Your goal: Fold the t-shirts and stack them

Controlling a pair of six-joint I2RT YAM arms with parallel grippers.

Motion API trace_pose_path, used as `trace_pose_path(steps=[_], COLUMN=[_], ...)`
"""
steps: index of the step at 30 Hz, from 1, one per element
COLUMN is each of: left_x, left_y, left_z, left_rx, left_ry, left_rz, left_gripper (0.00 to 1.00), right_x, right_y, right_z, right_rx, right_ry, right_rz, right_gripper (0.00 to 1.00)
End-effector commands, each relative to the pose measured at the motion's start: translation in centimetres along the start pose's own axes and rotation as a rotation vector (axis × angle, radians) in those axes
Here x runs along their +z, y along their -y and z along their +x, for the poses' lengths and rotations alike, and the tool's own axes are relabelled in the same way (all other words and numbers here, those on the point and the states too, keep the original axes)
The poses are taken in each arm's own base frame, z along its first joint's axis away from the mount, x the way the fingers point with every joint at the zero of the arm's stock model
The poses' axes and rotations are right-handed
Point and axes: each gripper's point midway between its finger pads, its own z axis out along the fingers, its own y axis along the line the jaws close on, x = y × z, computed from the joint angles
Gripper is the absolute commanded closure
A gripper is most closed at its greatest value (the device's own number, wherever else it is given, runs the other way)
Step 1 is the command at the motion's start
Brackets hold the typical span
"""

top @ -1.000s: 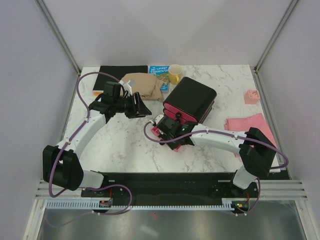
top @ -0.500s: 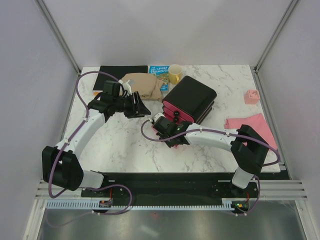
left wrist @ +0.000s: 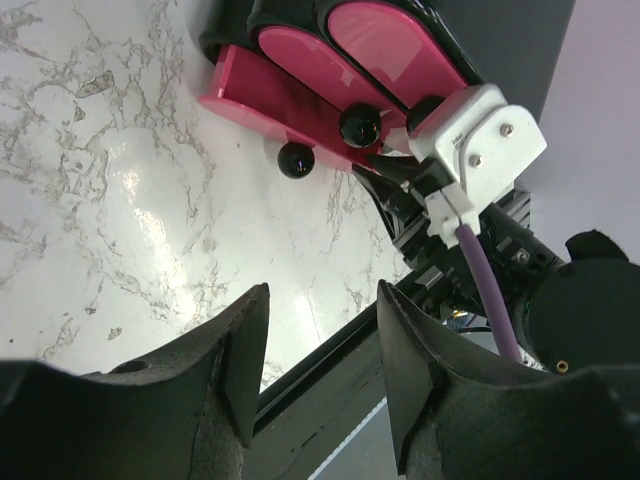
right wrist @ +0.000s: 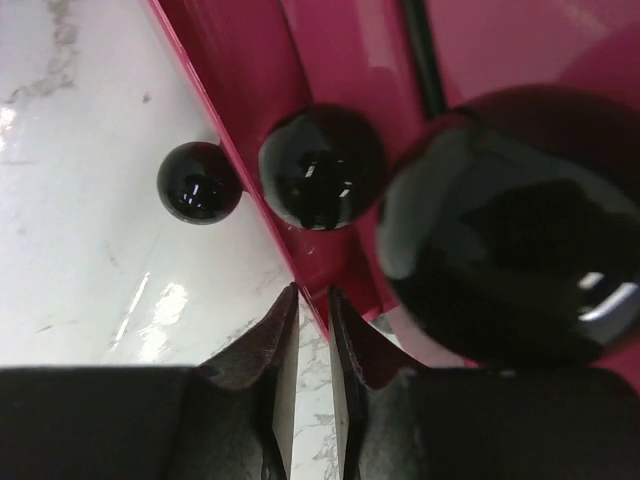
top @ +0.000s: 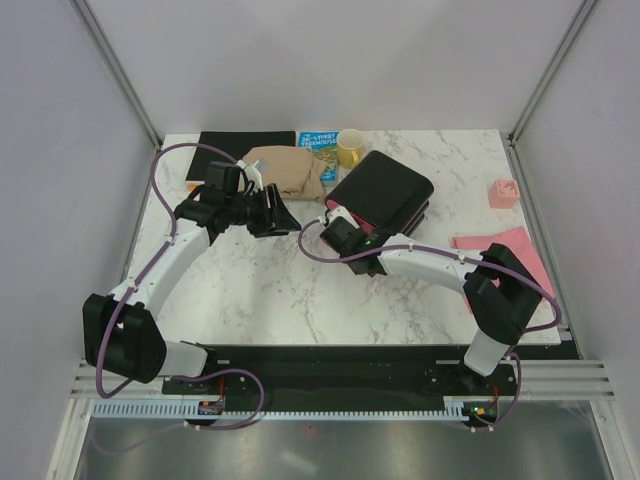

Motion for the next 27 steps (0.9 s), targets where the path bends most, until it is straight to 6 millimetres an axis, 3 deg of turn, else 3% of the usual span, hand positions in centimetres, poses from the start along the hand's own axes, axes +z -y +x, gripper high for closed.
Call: trace_pose_path(steps=[1, 6, 7, 11, 16, 18, 19, 22, 26, 27], left_x=[-1.1, -1.0, -0.9, -0.7, -0.2, 0.3, 0.5, 1.5, 3.0, 3.8], left_y=[1.3, 1.4, 1.4, 1.5, 1.5, 1.1, 1.0, 0.4, 0.1, -0.2], left_z=[-1.5, -1.6, -1.5, -1.9, -2.3, -2.1, -2.0, -1.2, -0.8, -0.3], left_rx=[0.053, 0.044, 0.036, 0.034, 0.025, 0.003, -0.005, -0.052, -0.129, -0.178], left_ry=[0.046, 0.044, 0.037, 0.035, 0.029, 0.012, 0.004, -0.027, -0.047, -0.078], left_rz=[0.024, 0.025, 0.028, 0.033, 0.031, 0.027, 0.028, 0.039, 0.075, 0.082], left_gripper=[0.46, 0.45, 0.45, 0.45, 0.45, 0.45, 0.45, 0.45, 0.47, 0.51], right_x=[-0.2, -2.7, -3.2, -7.0, -12.1, -13.9, -15.4, -17.4, -16.9, -16.6], right_y=[3.6, 2.9, 2.0, 0.8, 0.8, 1.8, 2.9, 6.6, 11.8, 12.8], right_z=[-0.7, -3.0, -3.3, -5.2, -5.9, -6.6, -7.0, -8.1, -8.5, -8.5], right_rx=[0.013, 0.052, 0.058, 0.091, 0.116, 0.168, 0.196, 0.278, 0.334, 0.337], right_ry=[0.005, 0.086, 0.094, 0.161, 0.215, 0.254, 0.301, 0.395, 0.421, 0.418], right_rz=[0.074, -0.036, -0.096, -0.224, -0.344, -0.337, -0.331, -0.228, -0.055, -0.014], right_gripper=[0.75, 0.7, 0.67, 0.63, 0.63, 0.63, 0.63, 0.62, 0.65, 0.7])
